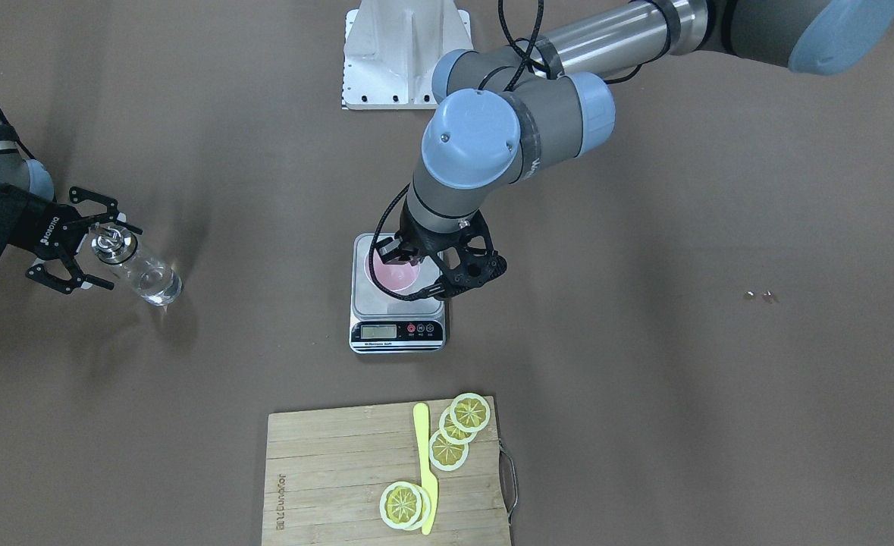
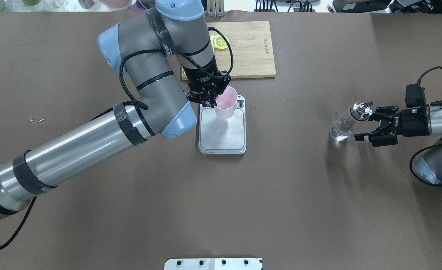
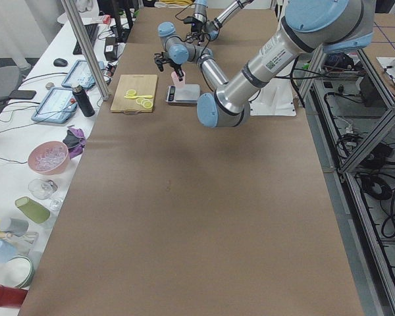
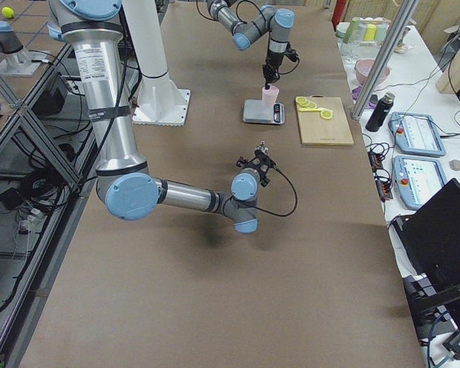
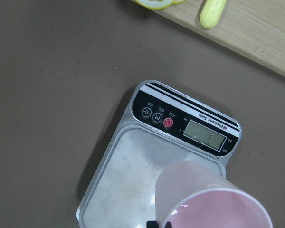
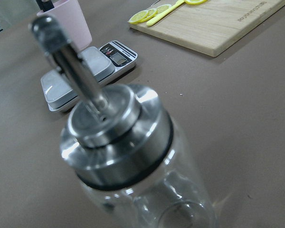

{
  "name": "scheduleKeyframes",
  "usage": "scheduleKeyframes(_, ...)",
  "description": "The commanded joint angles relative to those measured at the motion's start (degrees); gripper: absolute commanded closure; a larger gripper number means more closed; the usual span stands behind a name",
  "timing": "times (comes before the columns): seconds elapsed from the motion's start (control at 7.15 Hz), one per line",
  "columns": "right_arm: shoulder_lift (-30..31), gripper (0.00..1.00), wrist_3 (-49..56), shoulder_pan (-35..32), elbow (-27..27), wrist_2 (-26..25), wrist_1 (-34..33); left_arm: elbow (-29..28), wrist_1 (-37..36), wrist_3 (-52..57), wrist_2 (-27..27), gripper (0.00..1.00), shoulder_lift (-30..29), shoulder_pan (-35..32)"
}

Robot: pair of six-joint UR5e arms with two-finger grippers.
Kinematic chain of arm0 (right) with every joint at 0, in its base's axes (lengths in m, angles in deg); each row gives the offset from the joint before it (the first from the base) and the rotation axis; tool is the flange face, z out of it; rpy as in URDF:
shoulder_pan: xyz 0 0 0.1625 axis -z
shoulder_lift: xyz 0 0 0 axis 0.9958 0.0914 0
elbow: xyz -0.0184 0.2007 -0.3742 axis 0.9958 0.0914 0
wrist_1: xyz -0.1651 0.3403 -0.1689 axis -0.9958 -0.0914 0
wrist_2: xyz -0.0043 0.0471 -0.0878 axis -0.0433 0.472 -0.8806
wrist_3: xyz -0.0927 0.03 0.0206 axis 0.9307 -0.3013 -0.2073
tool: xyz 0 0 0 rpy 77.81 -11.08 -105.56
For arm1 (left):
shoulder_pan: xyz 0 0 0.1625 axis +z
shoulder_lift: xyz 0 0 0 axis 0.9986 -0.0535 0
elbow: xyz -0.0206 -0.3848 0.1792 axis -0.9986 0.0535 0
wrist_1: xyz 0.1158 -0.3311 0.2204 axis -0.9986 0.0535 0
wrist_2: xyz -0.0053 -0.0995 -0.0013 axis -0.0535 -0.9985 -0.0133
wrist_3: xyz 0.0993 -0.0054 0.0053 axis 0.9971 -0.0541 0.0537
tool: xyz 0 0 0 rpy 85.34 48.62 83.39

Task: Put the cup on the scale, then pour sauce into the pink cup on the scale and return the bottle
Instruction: 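Carry the pink cup to the scale while the right gripper reaches the bottle, then set the cup on the scale while the right gripper closes on the bottle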

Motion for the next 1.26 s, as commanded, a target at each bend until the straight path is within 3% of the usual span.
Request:
scheduleKeyframes(0.0,-0.54,0.0,-0.06,1.99,-0.04,-2.34,0.71,-0.03,0.0,-0.41,1.61,1.0,-0.11,1.68)
scheduleKeyframes(0.7,-0.63,0.0,0.82,3.76,-0.04,-4.9,3.7,-1.34,0.0,-1.29,2.67,1.0,-1.69,3.09)
scheduleKeyframes(1.12,-0.63,0.0,8.1,3.76,0.05,-9.45,5.63,-1.43,0.96,-1.2,5.66,1.0,-1.34,3.8)
